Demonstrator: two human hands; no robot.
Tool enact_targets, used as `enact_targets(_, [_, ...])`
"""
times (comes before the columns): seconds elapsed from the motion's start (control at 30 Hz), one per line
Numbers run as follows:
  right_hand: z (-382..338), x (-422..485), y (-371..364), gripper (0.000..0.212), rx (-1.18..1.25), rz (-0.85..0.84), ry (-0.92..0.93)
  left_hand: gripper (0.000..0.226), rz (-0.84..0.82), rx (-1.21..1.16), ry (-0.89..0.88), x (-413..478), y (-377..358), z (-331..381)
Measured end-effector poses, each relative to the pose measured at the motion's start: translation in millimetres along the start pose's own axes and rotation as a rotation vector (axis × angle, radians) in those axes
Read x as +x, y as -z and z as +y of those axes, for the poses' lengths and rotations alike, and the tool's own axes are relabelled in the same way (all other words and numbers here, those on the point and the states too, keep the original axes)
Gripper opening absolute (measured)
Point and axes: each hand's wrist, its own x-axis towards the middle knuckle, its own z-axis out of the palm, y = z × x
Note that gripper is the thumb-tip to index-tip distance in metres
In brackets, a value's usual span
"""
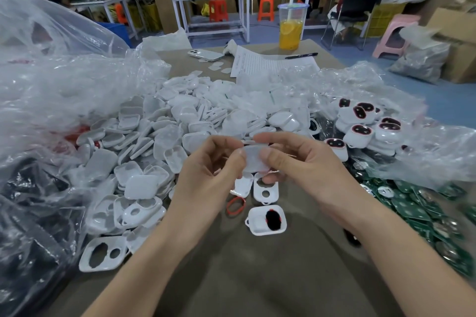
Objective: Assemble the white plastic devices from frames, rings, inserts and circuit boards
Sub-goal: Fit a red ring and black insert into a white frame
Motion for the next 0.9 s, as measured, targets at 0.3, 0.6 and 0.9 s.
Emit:
enact_targets(0.3, [1, -1, 2, 0.016, 0.047, -0.054, -0.049, 0.012, -0.085, 0.391, -0.280, -11, 4, 11])
enact_targets(0.6, [-3, -10, 7, 0.022, 0.043, -0.100, -0.048, 0.015, -0.114, 0.745, -0.493, -17, 12, 7])
enact_targets(0.9, [-3, -3, 17, 0.023, 0.025, -0.107, -0.058, 0.022, -0.078, 0.892, -0.592, -15, 7, 8])
